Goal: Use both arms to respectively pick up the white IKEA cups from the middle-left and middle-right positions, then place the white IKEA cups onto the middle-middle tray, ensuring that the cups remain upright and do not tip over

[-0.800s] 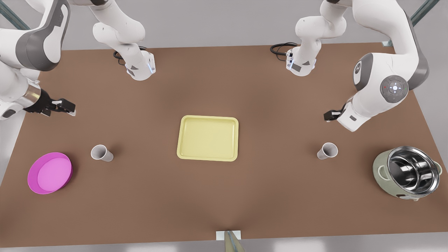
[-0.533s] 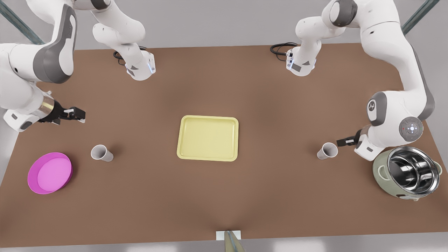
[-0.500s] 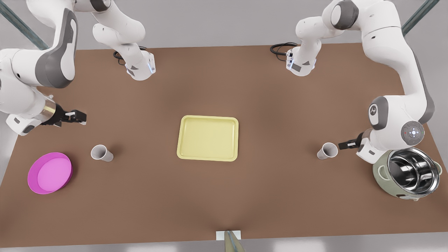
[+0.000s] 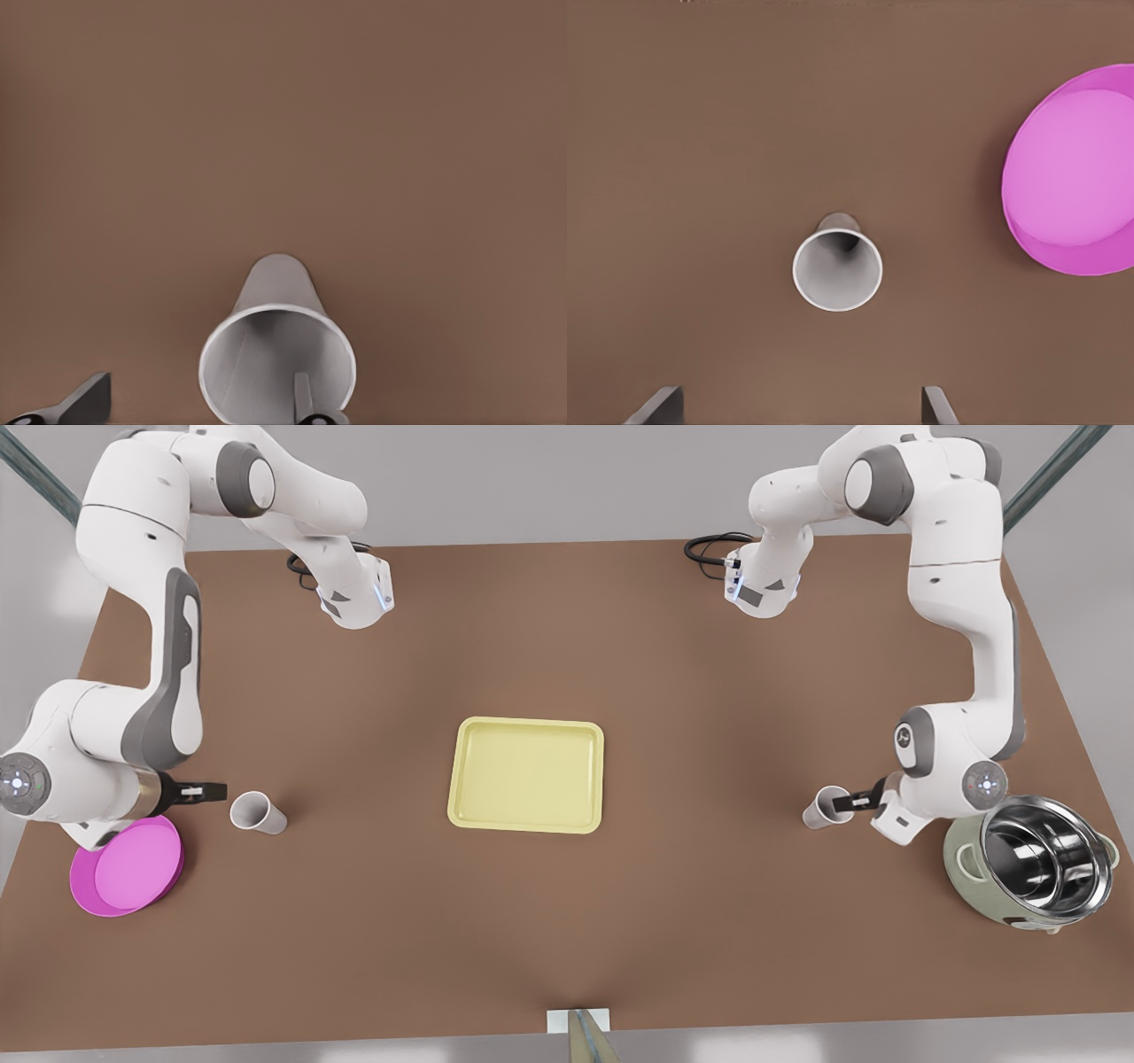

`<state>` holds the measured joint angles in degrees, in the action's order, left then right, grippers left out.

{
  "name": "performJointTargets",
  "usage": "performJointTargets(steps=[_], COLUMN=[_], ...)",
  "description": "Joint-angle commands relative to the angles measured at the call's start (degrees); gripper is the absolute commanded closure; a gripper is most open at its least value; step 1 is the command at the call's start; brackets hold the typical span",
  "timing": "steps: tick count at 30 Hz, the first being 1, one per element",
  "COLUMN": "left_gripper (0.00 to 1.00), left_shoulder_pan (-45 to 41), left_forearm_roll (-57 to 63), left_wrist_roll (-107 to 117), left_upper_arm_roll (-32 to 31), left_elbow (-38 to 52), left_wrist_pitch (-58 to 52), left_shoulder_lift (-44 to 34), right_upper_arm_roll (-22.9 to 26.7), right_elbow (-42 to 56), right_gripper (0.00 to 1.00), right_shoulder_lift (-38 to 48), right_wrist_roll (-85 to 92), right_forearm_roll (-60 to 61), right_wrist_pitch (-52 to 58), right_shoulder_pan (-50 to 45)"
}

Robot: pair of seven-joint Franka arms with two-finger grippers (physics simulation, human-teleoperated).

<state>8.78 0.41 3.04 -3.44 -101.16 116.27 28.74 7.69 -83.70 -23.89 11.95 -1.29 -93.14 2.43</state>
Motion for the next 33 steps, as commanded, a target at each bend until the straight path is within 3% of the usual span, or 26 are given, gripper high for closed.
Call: performJointTargets(steps=[1, 6, 10, 13, 14, 15, 22, 24, 27, 33], left_gripper=[0.00, 0.01, 0.49, 0.67, 0.69, 0.79, 0.79, 0.79, 0.79, 0.79], left_shoulder_pan=[0.01, 0.19, 0.10, 0.10, -0.08, -0.16, -5.97, -8.86, -22.40, -24.68], left_forearm_roll=[0.12, 0.03, 0.03, 0.03, -0.06, -0.06, 0.29, 0.47, -0.06, -2.43], left_wrist_roll=[-4.18, -4.09, -3.92, -3.74, -3.74, -3.74, 2.14, 9.88, 32.02, 55.05], left_upper_arm_roll=[0.10, 0.19, 0.19, 0.19, 0.19, 0.19, 0.01, -1.75, -2.54, -17.65], left_elbow=[-1.32, -1.41, -1.41, -1.41, -1.41, -1.50, -0.62, 7.73, 11.07, 22.93], left_wrist_pitch=[5.10, 5.89, 5.89, 5.72, 5.72, 5.54, 4.31, -3.95, -4.39, -4.13], left_shoulder_lift=[0.18, 2.64, 3.34, 3.43, 3.43, 3.43, -1.23, 0.44, 1.14, 11.77], right_upper_arm_roll=[0.04, 0.04, 0.04, -0.05, -0.05, -0.05, -0.05, -0.05, -0.05, -0.05], right_elbow=[0.03, -1.20, -4.19, -7.27, -7.97, -8.76, -15.26, -16.58, -18.43, -20.01], right_gripper=[0.00, 0.00, 0.00, 0.00, 0.00, 0.00, 0.00, 0.00, 0.00, 0.00], right_shoulder_lift=[-0.89, -2.65, -2.83, -2.39, -2.39, -2.30, -1.68, -1.77, -1.60, -2.30], right_wrist_roll=[3.08, 2.99, 2.90, 2.90, 2.90, 2.90, 2.90, 2.99, 3.08, 3.17], right_forearm_roll=[0.14, 1.90, 1.90, 1.99, 1.99, 1.99, 2.08, 2.08, 2.08, 2.17], right_wrist_pitch=[-4.24, -8.81, -15.66, -18.48, -18.48, -19.09, -25.33, -26.56, -27.97, -30.34], right_shoulder_pan=[0.64, 1.26, 1.26, 2.05, 2.05, 2.05, 2.76, 3.11, 3.63, 4.43])
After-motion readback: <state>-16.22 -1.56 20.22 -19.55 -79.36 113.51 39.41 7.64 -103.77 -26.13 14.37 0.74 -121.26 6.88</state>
